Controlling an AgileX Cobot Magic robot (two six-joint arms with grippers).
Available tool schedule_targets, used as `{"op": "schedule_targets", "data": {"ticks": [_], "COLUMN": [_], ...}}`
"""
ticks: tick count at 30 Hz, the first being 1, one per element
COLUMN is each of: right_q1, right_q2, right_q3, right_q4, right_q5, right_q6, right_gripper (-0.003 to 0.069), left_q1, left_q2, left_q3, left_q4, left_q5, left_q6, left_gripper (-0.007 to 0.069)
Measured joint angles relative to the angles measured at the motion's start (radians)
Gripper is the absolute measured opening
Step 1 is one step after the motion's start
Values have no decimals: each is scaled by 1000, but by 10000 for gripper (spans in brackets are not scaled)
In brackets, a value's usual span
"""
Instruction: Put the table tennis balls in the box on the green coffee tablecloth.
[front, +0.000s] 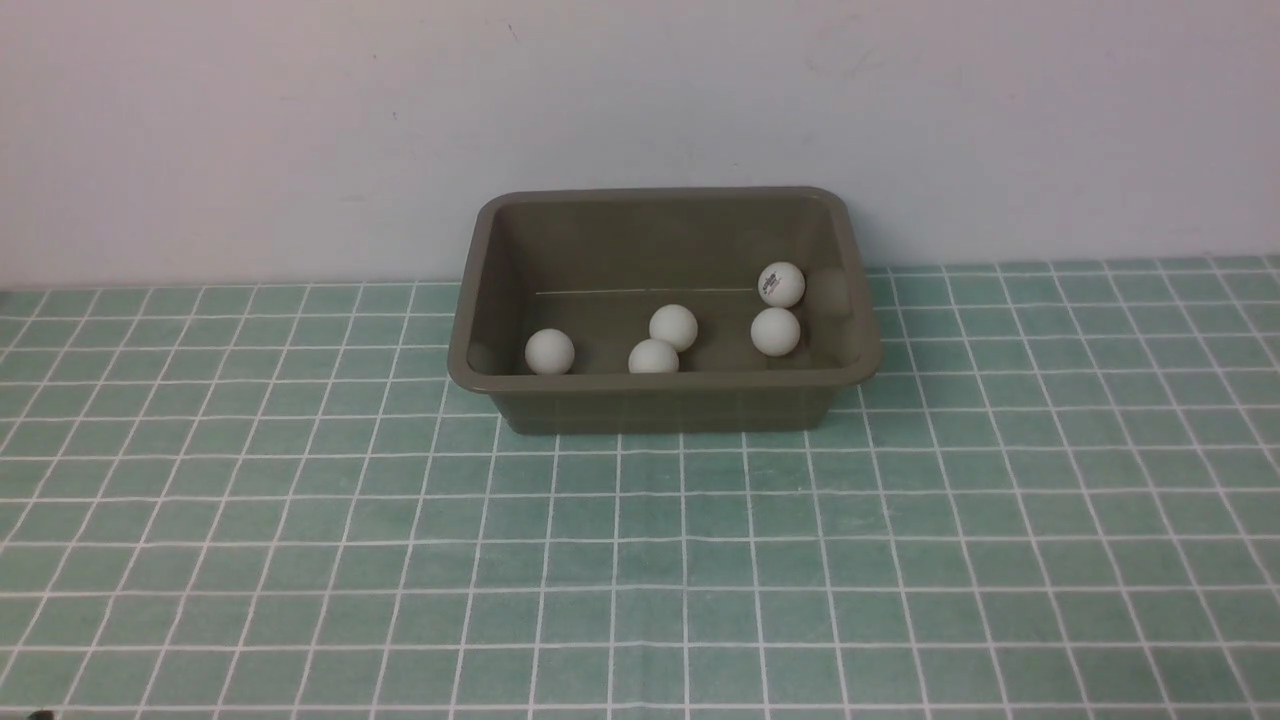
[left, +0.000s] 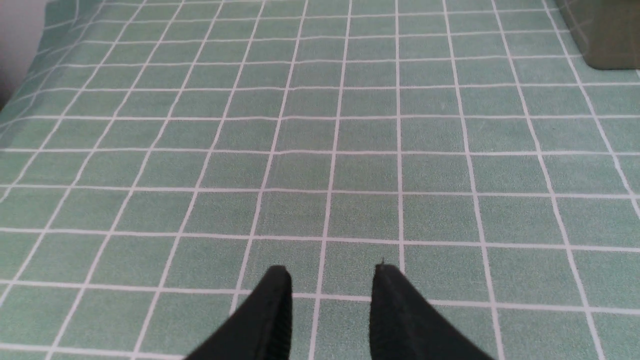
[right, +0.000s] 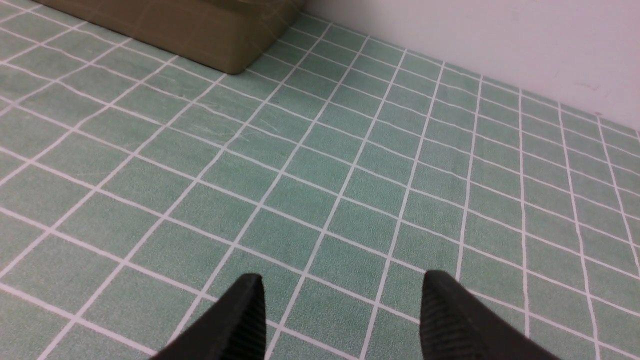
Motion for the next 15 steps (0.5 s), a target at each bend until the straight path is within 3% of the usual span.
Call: {"op": "schedule_targets", "data": {"ticks": [10, 15], "right_q1": [0, 0], "right_q2": [0, 0], "right_q3": [0, 0], "right_q4": [0, 0], "right_q5": [0, 0], "right_q6": [0, 0], "right_gripper": [388, 388], "left_q1": [0, 0], "left_q2": [-129, -167], "left_q3": [47, 47], "left_q4": [-22, -101], "left_q5": [6, 6], "left_q6": [-1, 84], "left_gripper": [205, 205]}}
